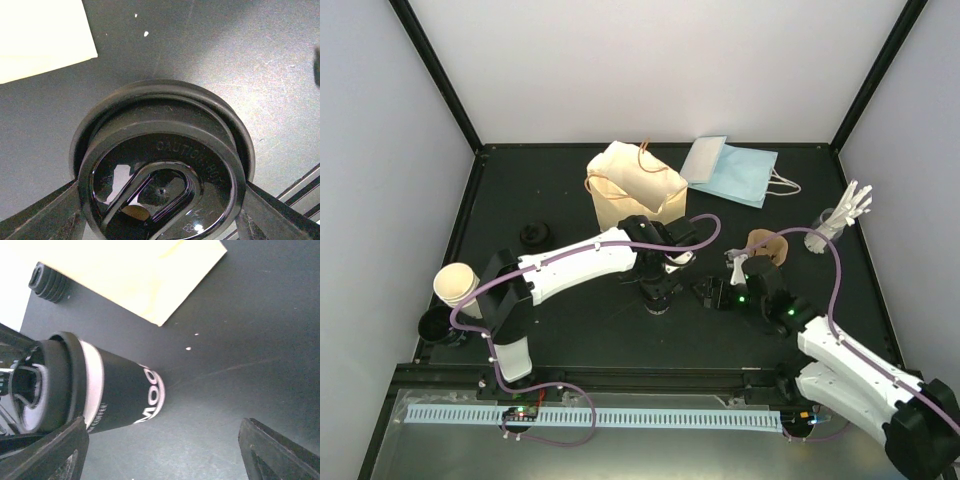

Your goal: Pack the takeout coffee

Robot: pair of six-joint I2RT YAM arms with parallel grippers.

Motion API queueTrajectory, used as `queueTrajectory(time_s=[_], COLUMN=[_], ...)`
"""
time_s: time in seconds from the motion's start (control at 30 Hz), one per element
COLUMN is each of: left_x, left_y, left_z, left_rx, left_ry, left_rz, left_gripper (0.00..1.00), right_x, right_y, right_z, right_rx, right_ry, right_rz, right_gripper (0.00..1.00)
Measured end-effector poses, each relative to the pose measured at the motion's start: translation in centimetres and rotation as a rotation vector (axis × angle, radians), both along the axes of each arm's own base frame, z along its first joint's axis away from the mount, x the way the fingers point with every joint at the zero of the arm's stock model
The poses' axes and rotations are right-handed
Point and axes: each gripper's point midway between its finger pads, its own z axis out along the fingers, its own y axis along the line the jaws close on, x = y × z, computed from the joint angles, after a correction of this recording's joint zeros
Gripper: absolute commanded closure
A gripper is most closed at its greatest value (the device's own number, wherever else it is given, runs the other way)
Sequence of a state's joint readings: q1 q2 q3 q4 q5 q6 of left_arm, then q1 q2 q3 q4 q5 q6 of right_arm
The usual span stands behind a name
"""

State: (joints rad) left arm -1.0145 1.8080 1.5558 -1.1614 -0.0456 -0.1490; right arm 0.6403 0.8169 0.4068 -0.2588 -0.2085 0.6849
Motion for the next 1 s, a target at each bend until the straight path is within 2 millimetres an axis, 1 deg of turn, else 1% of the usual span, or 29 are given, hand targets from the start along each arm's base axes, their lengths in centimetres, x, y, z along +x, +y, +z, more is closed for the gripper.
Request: queueTrajectory(time_s=[0.1, 0.2, 0.33, 0.6, 0.87, 1.0], left_x=[0.0, 0.0, 0.0, 0.1, 0.1, 0.1], left_y=[0.0, -0.1, -0.1, -0.2, -0.2, -0.3], left_z=[0.0, 0.0, 0.0, -0.1, -0.1, -0.1], left_rx=[0.0, -0.003, -0.006, -0.015, -0.019, -0.02], left_ry=[0.0, -0.001, 0.0, 0.0, -0.003, -0.002], left_rz=[-0.008, -0.017, -0.03, -0.042, -0.061, -0.064], left_gripper=[0.22, 0.23, 0.23, 0.23, 0.23, 0.23], right_x=[0.6, 0.7, 0.4, 0.3, 0.1, 0.5], right_y=[-0.6, -0.3, 0.5, 1.2, 2.4, 3.0], right_z=[-0.8, -1.1, -0.9, -0.4, -1.1, -0.8], right_rx=[0.043, 0.077, 0.118, 0.167, 0.2, 0.214], right_ry=[0.05, 0.089, 0.109, 0.119, 0.179, 0.186], right_rz=[-0.015, 0.006, 0.05, 0.093, 0.15, 0.169], right_gripper=[0.2, 0.2, 0.21, 0.31, 0.35, 0.36])
